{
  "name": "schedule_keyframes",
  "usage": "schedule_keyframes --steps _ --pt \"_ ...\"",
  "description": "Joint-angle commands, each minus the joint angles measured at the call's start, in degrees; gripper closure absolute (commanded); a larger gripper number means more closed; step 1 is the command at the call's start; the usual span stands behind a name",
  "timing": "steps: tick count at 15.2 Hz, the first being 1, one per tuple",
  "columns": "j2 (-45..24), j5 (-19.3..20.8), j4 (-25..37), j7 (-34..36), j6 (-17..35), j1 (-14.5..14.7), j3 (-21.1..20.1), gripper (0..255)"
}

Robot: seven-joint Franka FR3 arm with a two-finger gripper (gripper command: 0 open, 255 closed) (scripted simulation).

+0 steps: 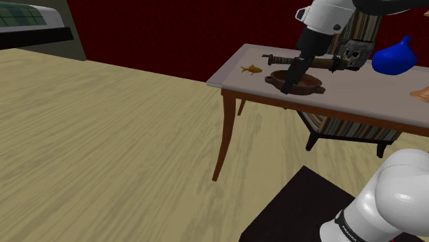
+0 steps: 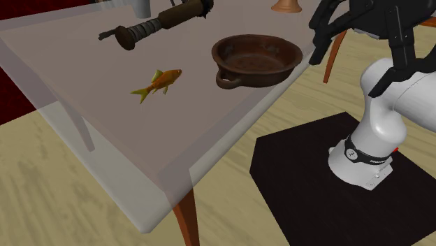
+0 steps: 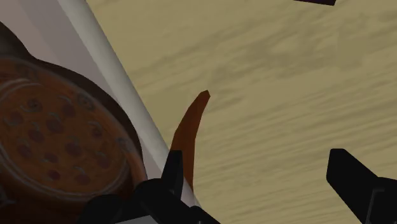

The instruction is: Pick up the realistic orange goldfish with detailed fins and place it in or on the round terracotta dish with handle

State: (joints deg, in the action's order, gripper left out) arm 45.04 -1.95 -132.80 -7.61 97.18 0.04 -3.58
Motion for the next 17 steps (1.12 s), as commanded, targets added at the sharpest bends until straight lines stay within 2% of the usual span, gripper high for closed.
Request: schedule_keyframes --steps 1,9,13,17 --pt "0.00 0.00 0.00 0.00 0.00 0.00 0.00 0" --pt "-12.16 -0.47 7.43 -13.28 8.08 0.38 9.78 0" --pt "-19.42 -2.80 13.33 -20.24 10.54 1.31 14.48 0" --pt "-27.45 -6.83 20.79 -27.58 11.53 2.29 18.96 0"
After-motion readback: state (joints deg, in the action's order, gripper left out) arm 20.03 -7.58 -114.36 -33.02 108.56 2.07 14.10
